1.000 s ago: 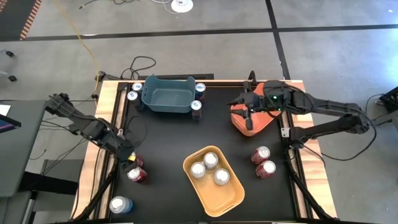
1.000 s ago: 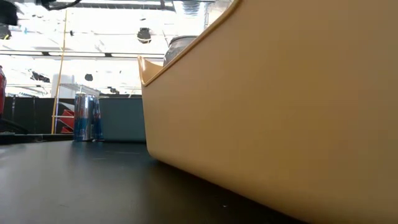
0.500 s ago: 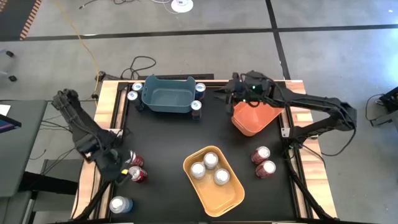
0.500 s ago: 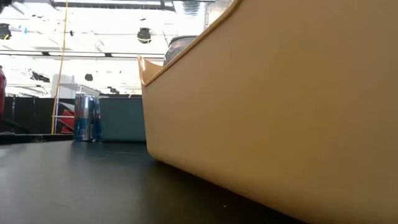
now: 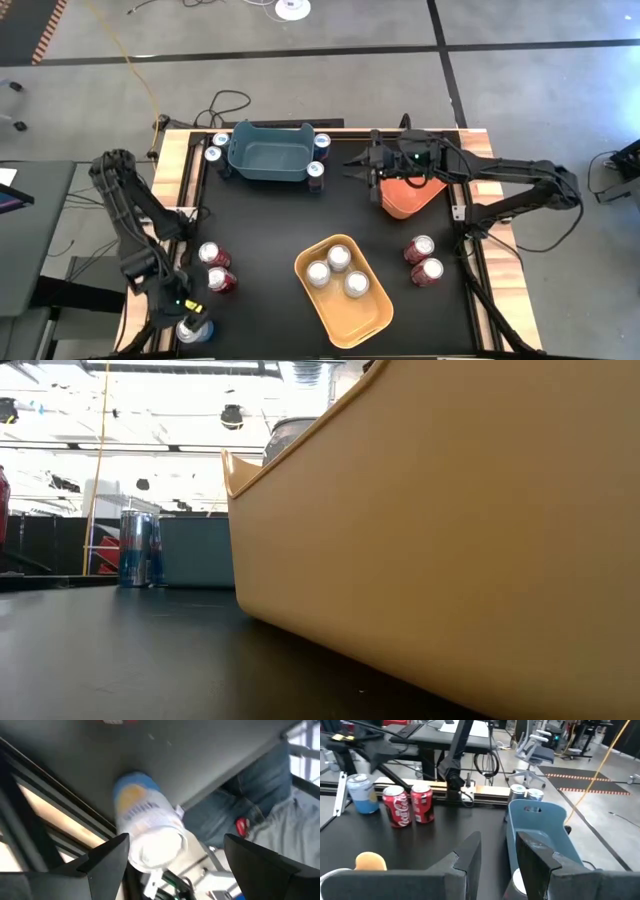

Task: Sort soda cans
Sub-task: Put the blue white soda can into the yellow bin

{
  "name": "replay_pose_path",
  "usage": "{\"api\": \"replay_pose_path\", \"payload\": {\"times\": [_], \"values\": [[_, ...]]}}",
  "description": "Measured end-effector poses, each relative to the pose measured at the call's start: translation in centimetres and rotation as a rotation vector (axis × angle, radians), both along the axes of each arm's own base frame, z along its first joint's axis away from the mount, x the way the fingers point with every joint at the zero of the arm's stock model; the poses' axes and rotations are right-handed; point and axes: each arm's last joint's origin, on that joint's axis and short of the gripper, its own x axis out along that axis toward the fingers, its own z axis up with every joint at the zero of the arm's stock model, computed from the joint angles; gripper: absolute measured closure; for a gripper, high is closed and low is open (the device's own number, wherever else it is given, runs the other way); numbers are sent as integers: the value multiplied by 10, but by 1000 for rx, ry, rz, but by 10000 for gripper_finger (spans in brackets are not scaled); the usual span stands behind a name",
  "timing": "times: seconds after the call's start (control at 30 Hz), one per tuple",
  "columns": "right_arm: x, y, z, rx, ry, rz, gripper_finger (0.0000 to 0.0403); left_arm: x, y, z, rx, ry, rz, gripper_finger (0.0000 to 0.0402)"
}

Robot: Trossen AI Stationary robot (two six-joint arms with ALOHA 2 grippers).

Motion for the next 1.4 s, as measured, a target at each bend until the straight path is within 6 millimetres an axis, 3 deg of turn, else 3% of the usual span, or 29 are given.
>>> {"api": "replay_pose_path", "payload": {"times": [0.23, 0.47, 0.63, 0.93, 1.4], "values": [[0, -3, 2, -5, -18, -12, 266, 3, -22, 17, 10, -40, 8, 86], [0, -2, 0, -9, -3, -11, 266, 1, -38, 2, 135, 46, -42, 86], [0, -2, -1, -7, 10, -12, 266, -6, -39, -9, 219, 175, -60, 86], [1, -3, 1, -14, -16, -13, 266, -1, -49, -11, 194, 53, -53, 86], [0, -2, -2, -31, 18, -4, 266, -2, -49, -15, 220, 112, -36, 86]]}}
